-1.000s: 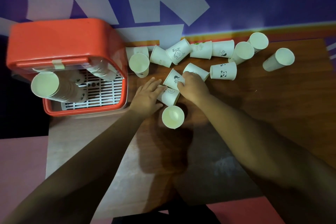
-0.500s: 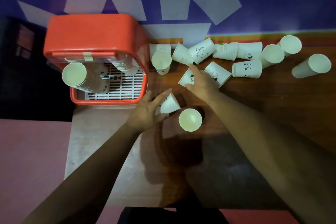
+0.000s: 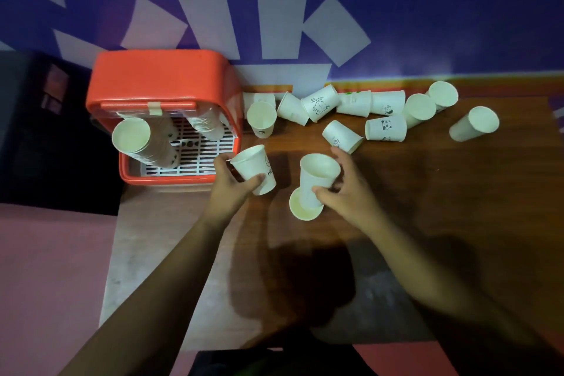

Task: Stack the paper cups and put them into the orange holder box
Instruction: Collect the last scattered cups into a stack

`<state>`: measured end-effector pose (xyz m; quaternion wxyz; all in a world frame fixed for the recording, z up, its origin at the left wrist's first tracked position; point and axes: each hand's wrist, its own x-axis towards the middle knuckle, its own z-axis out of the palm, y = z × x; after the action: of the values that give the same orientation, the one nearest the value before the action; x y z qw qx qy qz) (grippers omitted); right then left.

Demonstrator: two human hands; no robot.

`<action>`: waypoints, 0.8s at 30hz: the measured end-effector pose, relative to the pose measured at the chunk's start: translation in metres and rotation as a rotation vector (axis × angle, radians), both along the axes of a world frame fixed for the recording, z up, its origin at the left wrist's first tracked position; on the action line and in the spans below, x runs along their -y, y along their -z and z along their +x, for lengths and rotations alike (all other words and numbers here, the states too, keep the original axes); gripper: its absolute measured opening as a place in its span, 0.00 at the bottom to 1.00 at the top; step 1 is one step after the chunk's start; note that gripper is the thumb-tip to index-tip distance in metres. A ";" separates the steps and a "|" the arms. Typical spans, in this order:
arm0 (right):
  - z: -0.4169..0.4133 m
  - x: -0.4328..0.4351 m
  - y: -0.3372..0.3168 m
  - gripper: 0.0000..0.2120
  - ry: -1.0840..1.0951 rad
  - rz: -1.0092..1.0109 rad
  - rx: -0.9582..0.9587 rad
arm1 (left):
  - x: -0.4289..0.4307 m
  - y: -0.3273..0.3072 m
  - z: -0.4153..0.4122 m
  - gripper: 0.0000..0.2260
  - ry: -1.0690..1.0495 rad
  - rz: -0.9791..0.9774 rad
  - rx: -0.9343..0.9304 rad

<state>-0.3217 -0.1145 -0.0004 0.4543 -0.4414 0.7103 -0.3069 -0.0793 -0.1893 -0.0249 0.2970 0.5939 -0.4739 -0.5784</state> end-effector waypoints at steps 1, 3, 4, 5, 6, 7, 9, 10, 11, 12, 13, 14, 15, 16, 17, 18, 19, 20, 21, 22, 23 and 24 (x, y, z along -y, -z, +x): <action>0.004 -0.007 0.003 0.41 -0.011 0.010 -0.014 | 0.000 -0.002 0.000 0.31 0.023 -0.009 -0.014; 0.013 -0.018 0.009 0.40 -0.038 -0.004 -0.090 | 0.000 -0.010 -0.002 0.34 0.088 -0.042 -0.062; 0.017 -0.022 0.011 0.39 -0.058 -0.028 -0.145 | -0.001 -0.015 -0.003 0.34 0.116 -0.059 -0.082; 0.022 -0.025 0.012 0.38 -0.075 -0.047 -0.202 | 0.000 -0.020 -0.003 0.34 0.138 -0.078 -0.089; 0.026 -0.028 0.013 0.38 -0.086 -0.064 -0.256 | -0.001 -0.025 -0.004 0.33 0.158 -0.094 -0.093; 0.030 -0.030 0.016 0.38 -0.096 -0.080 -0.307 | -0.002 -0.030 -0.004 0.33 0.176 -0.107 -0.095; 0.034 -0.035 0.025 0.38 -0.152 -0.106 -0.397 | -0.005 -0.035 -0.003 0.32 0.221 -0.121 -0.094; 0.035 -0.038 0.030 0.39 -0.196 -0.098 -0.422 | -0.007 -0.036 -0.003 0.32 0.247 -0.128 -0.092; 0.035 -0.040 0.034 0.40 -0.238 -0.077 -0.425 | -0.009 -0.036 -0.004 0.33 0.274 -0.133 -0.089; 0.034 -0.043 0.038 0.41 -0.273 -0.041 -0.406 | -0.012 -0.036 -0.005 0.34 0.301 -0.136 -0.079; 0.032 -0.045 0.038 0.43 -0.295 0.000 -0.378 | -0.016 -0.034 -0.006 0.35 0.326 -0.134 -0.070; 0.030 -0.046 0.040 0.44 -0.301 0.038 -0.346 | -0.020 -0.033 -0.009 0.36 0.353 -0.130 -0.059; 0.027 -0.048 0.043 0.44 -0.295 0.069 -0.304 | -0.025 -0.031 -0.012 0.36 0.380 -0.130 -0.045; 0.023 -0.050 0.044 0.45 -0.268 0.090 -0.243 | -0.029 -0.028 -0.015 0.37 0.410 -0.135 -0.027; 0.021 -0.052 0.045 0.45 -0.216 0.100 -0.148 | -0.034 -0.026 -0.020 0.38 0.447 -0.148 -0.001; 0.018 -0.054 0.046 0.44 -0.148 0.114 -0.035 | -0.038 -0.024 -0.024 0.39 0.490 -0.168 0.032; 0.016 -0.055 0.046 0.41 -0.079 0.124 0.072 | -0.042 -0.020 -0.029 0.40 0.532 -0.190 0.069; 0.014 -0.056 0.044 0.37 -0.019 0.138 0.146 | -0.045 -0.018 -0.033 0.41 0.569 -0.208 0.105; 0.012 -0.055 0.041 0.32 0.039 0.146 0.201 | -0.047 -0.015 -0.037 0.41 0.601 -0.220 0.140; 0.010 -0.055 0.038 0.27 0.099 0.160 0.255 | -0.048 -0.012 -0.040 0.42 0.634 -0.235 0.176; 0.009 -0.053 0.034 0.23 0.157 0.173 0.316 | -0.049 -0.009 -0.042 0.42 0.666 -0.245 0.205; 0.009 -0.052 0.032 0.20 0.187 0.182 0.357 | -0.051 -0.005 -0.043 0.42 0.699 -0.236 0.219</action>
<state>-0.3127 -0.0621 -0.0324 0.5804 -0.2692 0.6813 -0.3556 -0.1223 -0.1387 -0.0199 0.0958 0.4167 -0.7400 -0.5193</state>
